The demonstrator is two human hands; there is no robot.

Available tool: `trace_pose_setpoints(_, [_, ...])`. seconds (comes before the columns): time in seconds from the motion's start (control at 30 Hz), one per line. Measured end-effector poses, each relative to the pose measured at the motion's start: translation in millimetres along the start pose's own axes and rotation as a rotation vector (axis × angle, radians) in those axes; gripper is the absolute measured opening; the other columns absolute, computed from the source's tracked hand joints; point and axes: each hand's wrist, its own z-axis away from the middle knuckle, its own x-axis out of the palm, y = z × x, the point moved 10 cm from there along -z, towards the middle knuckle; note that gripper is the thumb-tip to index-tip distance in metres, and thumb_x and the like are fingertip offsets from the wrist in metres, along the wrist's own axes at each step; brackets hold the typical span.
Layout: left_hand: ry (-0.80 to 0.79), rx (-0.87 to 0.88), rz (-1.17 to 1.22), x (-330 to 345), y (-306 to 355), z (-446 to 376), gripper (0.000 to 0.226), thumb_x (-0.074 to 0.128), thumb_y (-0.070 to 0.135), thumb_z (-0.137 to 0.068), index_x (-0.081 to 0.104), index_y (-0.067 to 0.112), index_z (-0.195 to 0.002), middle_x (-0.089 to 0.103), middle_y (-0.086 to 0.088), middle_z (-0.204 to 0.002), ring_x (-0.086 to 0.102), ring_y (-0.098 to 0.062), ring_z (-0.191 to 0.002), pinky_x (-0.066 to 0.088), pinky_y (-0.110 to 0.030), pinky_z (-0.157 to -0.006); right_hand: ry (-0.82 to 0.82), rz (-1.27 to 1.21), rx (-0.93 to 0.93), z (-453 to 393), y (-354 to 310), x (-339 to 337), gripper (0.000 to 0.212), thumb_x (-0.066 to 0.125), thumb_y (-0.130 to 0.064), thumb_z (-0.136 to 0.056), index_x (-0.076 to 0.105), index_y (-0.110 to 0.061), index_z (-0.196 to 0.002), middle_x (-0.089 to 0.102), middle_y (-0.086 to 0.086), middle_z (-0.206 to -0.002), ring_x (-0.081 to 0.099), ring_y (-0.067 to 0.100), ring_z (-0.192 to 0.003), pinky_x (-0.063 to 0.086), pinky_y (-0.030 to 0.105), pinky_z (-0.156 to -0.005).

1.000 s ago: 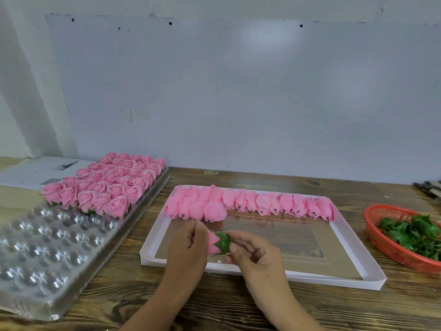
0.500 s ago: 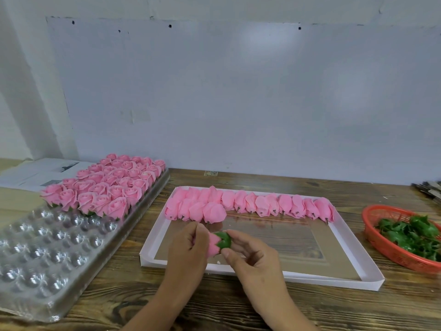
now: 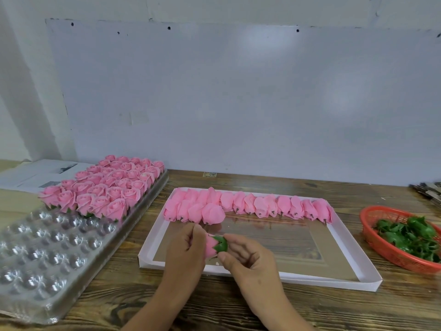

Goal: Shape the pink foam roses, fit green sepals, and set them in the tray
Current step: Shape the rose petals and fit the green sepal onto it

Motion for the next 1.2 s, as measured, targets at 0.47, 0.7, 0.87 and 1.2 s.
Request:
trace_pose_setpoints(0.47, [0.037,0.025,0.011,-3.8,3.0,1.7,0.034,0.045,0.019,-0.098,0.049,0.012,-0.065,0.049,0.013,-0.057,0.045,0.000,-0.055,0.038,-0.013,-0.052,-0.001,-0.072,0.065,0.7,2.7,1.4,0.035,0.064,0.006,-0.088,0.065,-0.023,-0.107,0.076,0.000,-0.105,0.072,0.009,-0.092,0.055,0.020,-0.066])
trace_pose_setpoints(0.7, [0.074,0.015,0.020,-6.4,-0.6,0.6,0.034,0.044,0.026,-0.094,0.051,0.020,-0.061,0.053,0.012,-0.056,0.048,0.001,-0.054,0.040,-0.012,-0.051,0.012,-0.045,0.040,0.9,2.8,0.9,0.038,0.069,0.005,-0.085,0.066,-0.025,-0.107,0.076,-0.009,-0.101,0.071,0.013,-0.099,0.058,0.028,-0.082])
trace_pose_setpoints(0.87, [0.057,-0.001,0.008,-5.1,-5.0,0.1,0.030,0.043,0.027,-0.097,0.054,0.023,-0.069,0.055,0.008,-0.057,0.048,0.000,-0.051,0.041,-0.014,-0.049,-0.020,-0.008,0.020,1.5,1.5,3.6,0.040,0.072,0.005,-0.083,0.066,-0.025,-0.109,0.076,-0.013,-0.101,0.071,0.009,-0.100,0.057,0.028,-0.090])
trace_pose_setpoints(1.2, [0.044,0.018,-0.013,-3.0,-4.0,0.0,0.034,0.044,0.024,-0.098,0.050,0.010,-0.067,0.049,0.007,-0.059,0.044,-0.001,-0.054,0.038,-0.019,-0.052,-0.005,-0.008,-0.010,0.7,3.5,2.1,0.040,0.073,0.005,-0.082,0.068,-0.027,-0.105,0.076,-0.012,-0.099,0.071,0.007,-0.100,0.055,0.022,-0.089])
